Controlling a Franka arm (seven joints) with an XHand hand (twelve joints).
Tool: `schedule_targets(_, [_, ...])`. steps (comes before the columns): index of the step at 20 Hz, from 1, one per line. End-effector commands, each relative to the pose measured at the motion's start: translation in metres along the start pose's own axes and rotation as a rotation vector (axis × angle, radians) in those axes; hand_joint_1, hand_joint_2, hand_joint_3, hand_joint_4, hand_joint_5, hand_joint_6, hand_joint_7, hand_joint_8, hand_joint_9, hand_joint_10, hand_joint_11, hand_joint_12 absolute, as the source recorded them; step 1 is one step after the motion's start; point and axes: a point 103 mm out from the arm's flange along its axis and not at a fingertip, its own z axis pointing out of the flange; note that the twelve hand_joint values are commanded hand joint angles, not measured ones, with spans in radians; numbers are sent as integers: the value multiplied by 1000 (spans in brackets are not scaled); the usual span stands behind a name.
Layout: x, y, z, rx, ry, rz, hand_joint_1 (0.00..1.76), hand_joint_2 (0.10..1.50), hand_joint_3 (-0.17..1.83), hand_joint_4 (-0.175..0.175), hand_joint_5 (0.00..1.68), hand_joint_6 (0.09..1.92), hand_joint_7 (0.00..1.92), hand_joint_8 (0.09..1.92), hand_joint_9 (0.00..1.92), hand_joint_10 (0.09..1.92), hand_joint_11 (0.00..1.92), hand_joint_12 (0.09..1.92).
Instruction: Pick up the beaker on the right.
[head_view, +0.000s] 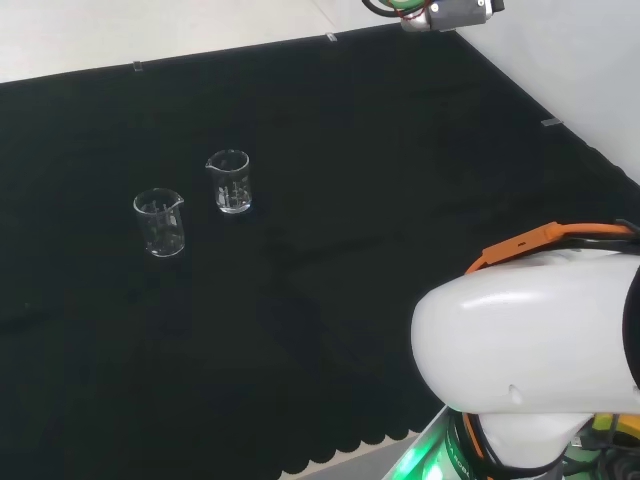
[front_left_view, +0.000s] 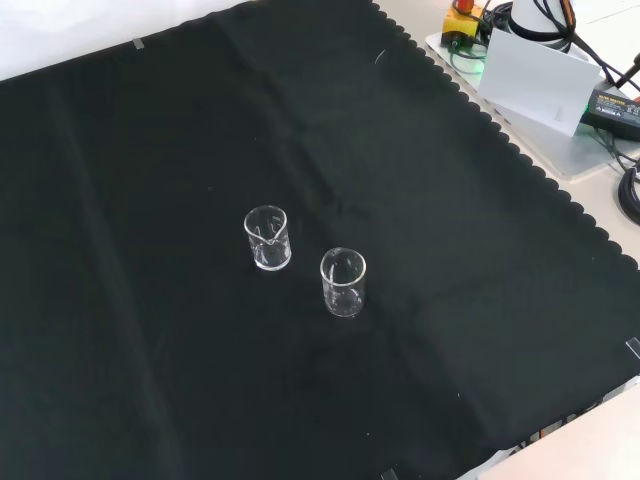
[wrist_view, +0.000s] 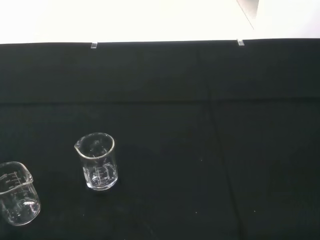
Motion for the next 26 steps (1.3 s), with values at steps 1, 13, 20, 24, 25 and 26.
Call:
schedule_targets(1, [2, -21, -34, -66, -8, 37, 261, 1151, 478, -29, 260, 87, 34, 465, 64, 663, 0, 871])
schedule_targets(13, [4, -16, -25, -38, -6, 41, 158, 1322, 281, -24, 273, 87, 58, 425, 100, 583, 0, 800])
schedule_targets(20, [8, -9, -5, -18, 2, 25, 274, 1224, 223, -35, 218, 87, 70, 435, 98, 589, 0, 787])
schedule_targets(24, [11, -3, 7, -37, 19, 13, 361, 1163, 205, -37, 214, 87, 87, 454, 110, 603, 0, 808])
schedule_targets(25, [13, 0, 11, -44, 23, 11, 378, 1150, 204, -37, 214, 87, 93, 460, 116, 607, 0, 817])
schedule_targets(26, [14, 2, 15, -47, 28, 13, 395, 1139, 203, -37, 214, 87, 97, 466, 120, 610, 0, 826])
